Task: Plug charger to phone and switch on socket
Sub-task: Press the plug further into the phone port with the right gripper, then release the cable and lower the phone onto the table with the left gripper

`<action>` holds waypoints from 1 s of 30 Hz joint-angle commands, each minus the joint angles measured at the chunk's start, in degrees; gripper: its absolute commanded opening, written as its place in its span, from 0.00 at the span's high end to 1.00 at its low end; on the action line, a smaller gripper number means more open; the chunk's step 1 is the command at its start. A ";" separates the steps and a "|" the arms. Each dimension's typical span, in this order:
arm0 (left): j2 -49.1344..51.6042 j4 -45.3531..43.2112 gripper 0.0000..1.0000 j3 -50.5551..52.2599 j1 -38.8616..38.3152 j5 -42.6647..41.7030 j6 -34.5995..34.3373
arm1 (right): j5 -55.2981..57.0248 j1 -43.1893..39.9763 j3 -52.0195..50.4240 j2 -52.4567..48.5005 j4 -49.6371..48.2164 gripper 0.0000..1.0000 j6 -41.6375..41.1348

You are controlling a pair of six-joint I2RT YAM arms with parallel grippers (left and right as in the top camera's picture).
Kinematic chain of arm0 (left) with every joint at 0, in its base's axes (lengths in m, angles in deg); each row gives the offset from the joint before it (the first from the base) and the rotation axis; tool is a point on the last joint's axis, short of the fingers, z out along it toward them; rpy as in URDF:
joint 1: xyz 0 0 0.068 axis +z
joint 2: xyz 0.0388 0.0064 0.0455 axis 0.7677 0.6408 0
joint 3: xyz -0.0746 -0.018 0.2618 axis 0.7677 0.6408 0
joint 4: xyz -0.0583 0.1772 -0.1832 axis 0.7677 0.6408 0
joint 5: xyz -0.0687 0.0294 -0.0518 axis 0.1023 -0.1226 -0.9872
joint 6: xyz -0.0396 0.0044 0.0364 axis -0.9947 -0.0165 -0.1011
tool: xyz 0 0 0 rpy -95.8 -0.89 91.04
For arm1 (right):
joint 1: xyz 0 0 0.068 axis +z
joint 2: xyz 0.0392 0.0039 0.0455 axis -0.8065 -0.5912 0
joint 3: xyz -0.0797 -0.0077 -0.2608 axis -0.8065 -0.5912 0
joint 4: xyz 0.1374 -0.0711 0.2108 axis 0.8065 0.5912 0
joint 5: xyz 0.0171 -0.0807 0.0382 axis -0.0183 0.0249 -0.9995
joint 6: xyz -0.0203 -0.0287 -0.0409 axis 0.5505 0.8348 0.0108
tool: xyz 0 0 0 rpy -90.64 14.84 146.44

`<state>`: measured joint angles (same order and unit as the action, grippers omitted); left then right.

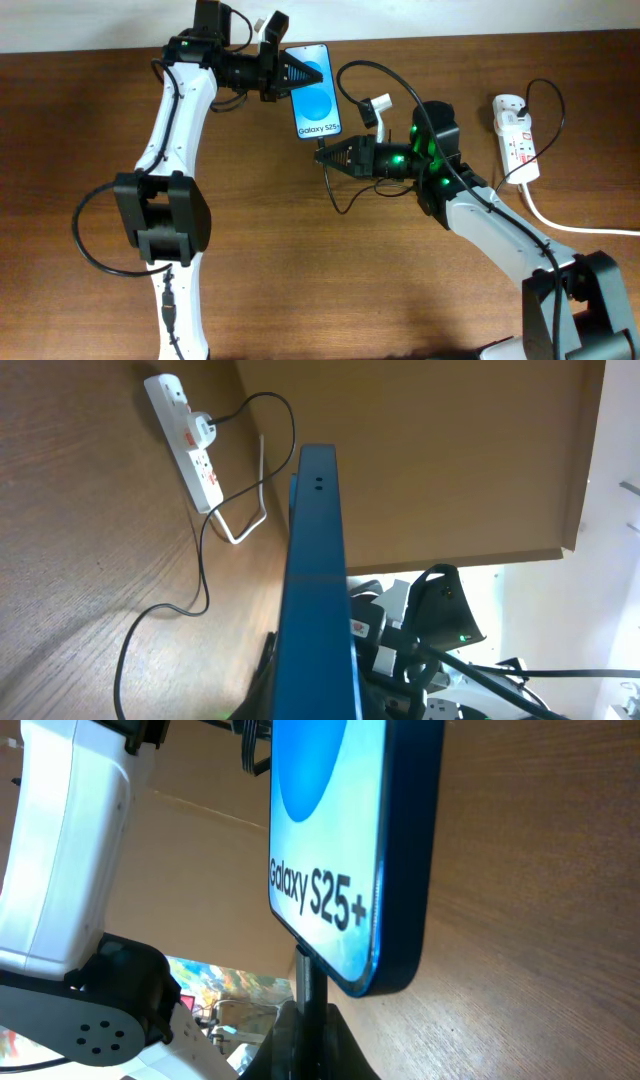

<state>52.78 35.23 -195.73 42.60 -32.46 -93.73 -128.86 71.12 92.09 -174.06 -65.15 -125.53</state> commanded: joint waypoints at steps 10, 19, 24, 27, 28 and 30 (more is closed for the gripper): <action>-0.50 0.37 1.00 -0.68 -3.39 -5.99 -0.09 | 5.05 -0.85 0.94 -0.33 -4.74 0.96 -2.73; -0.50 0.28 1.00 -0.68 -3.17 -4.87 -0.09 | 2.29 -1.68 1.55 -0.33 -4.85 0.91 -3.52; -0.50 -1.40 1.00 -0.68 -1.38 -3.37 -0.13 | -0.83 -1.70 1.55 -0.33 -3.96 0.67 -3.52; -0.50 -1.36 1.00 -0.68 -0.63 -3.37 0.70 | -1.53 -1.77 1.55 -0.33 -3.98 0.54 -2.36; -0.50 -1.29 1.00 -0.68 -0.24 -3.32 2.58 | -1.70 -2.23 1.55 -0.33 -3.93 0.44 -2.19; -0.50 0.72 1.00 -0.66 0.11 2.67 2.82 | -1.88 -4.20 1.55 -0.33 -2.75 0.09 -2.19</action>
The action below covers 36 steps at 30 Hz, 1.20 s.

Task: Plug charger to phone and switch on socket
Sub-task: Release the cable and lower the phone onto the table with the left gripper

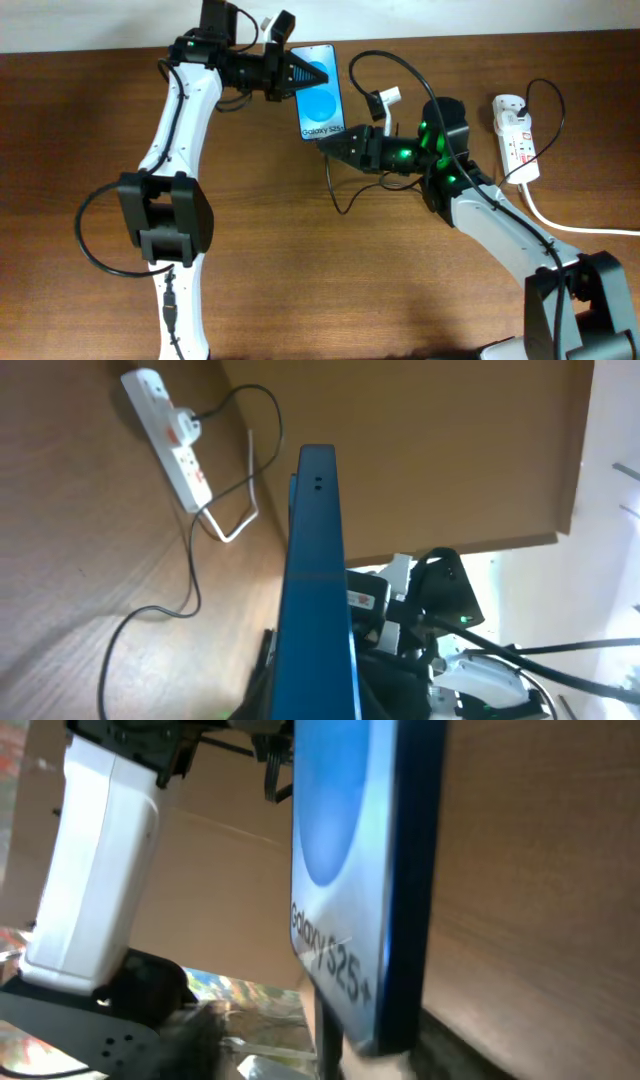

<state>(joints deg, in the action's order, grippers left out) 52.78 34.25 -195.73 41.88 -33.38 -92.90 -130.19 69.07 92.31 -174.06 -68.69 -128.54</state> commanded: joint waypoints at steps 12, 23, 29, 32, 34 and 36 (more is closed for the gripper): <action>4.94 24.02 1.00 -0.13 0.79 30.05 14.08 | 5.90 -9.29 1.33 -0.33 27.34 0.02 19.78; 16.20 21.24 1.00 -0.13 0.76 34.05 12.70 | 12.04 -6.58 1.33 -0.33 34.80 0.02 22.29; 17.73 19.89 0.99 -0.13 0.72 35.89 12.68 | 12.44 -5.09 1.33 -0.33 35.43 0.02 22.27; 17.73 20.17 0.79 -0.13 0.72 38.60 12.68 | 12.41 -5.07 1.33 -0.33 36.33 0.02 22.25; 17.73 20.17 0.69 -0.13 0.72 39.76 12.68 | 12.41 -5.09 1.33 -0.33 36.48 0.02 22.27; 17.73 20.85 0.62 -0.13 0.72 45.22 12.68 | 12.44 -5.09 1.33 -0.33 36.54 0.02 22.27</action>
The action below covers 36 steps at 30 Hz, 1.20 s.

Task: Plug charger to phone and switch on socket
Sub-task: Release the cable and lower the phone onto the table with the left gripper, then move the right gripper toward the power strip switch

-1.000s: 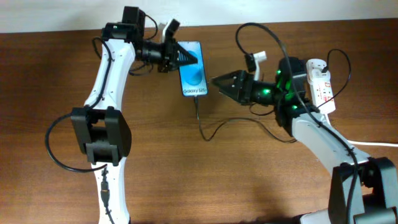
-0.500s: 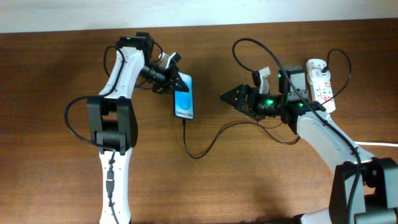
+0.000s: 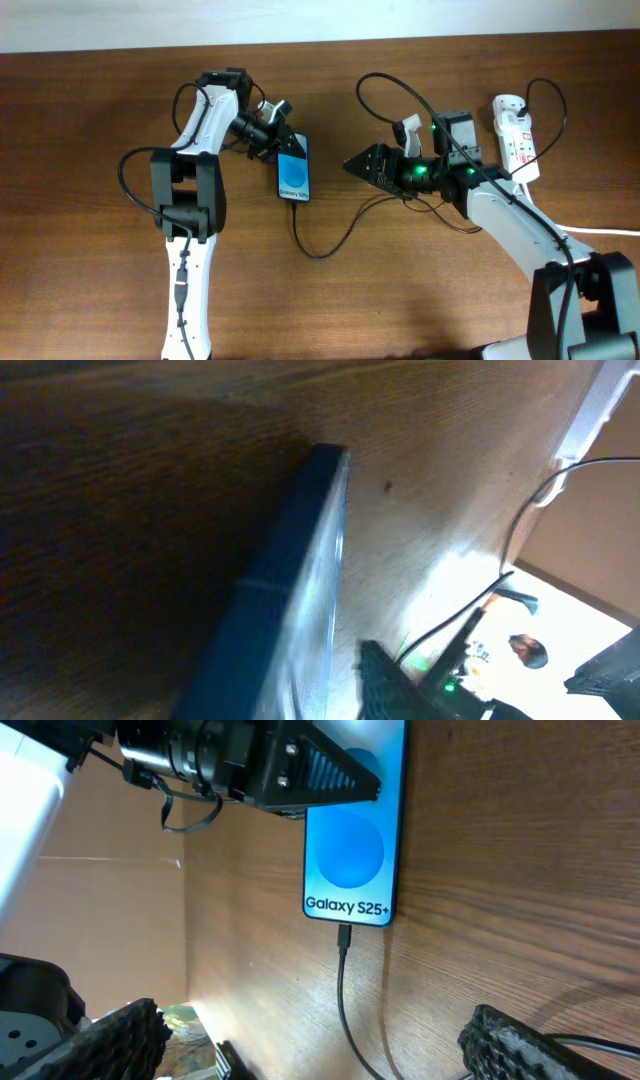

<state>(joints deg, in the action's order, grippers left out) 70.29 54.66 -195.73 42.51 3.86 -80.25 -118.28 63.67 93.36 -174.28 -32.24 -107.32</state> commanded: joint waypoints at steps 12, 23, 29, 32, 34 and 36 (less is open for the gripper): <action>0.20 1.31 0.53 -0.15 0.15 34.36 -13.35 | 1.36 0.20 0.28 -0.11 2.43 0.01 0.57; -11.23 0.24 0.55 -0.44 5.07 35.36 -14.29 | 1.31 -2.95 1.22 2.49 6.51 0.02 4.87; -22.82 -0.13 0.44 -0.44 8.59 35.34 -14.32 | 3.74 -13.99 7.32 7.37 21.24 0.02 14.73; -23.28 0.46 0.01 -0.28 8.66 35.36 -14.29 | 8.39 -18.03 11.96 7.78 30.58 0.02 19.41; -23.28 0.42 0.01 -0.24 8.66 35.36 -14.32 | 12.44 -19.87 15.78 7.98 37.79 0.02 23.78; -23.28 0.42 0.01 -0.24 8.66 35.36 -14.29 | 20.98 -22.12 22.16 8.50 47.39 0.02 26.40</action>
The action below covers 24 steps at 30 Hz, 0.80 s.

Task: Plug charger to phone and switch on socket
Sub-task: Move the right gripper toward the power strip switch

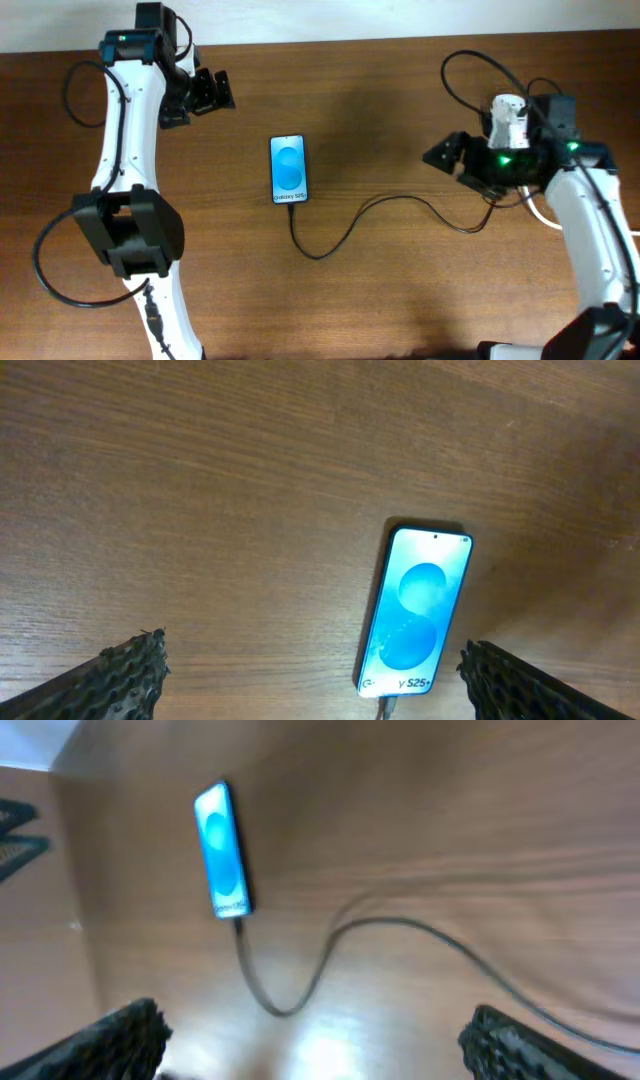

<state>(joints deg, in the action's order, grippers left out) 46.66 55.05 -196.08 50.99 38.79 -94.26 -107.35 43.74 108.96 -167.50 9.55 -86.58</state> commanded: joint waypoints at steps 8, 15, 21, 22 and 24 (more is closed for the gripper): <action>0.35 0.02 0.01 0.11 0.17 0.44 -0.31 | 20.55 -3.67 12.17 6.54 14.82 0.02 5.81; 0.35 0.02 0.01 0.11 0.17 0.44 -0.28 | 22.60 -6.21 12.17 10.62 16.11 0.02 5.07; 0.35 0.02 0.01 0.11 0.17 0.42 -0.31 | 22.56 -12.31 12.15 10.95 20.00 0.02 5.16; 0.35 0.02 0.01 0.11 0.17 0.44 -0.31 | 22.53 -13.09 12.15 10.95 19.98 0.02 5.16; 0.35 0.02 0.01 0.11 0.17 0.44 -0.31 | 20.96 -15.19 12.15 10.95 20.13 0.02 7.39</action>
<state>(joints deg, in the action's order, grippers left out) 46.66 55.03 -196.08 50.99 38.81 -94.24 -85.49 30.82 120.15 -157.42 29.51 -81.18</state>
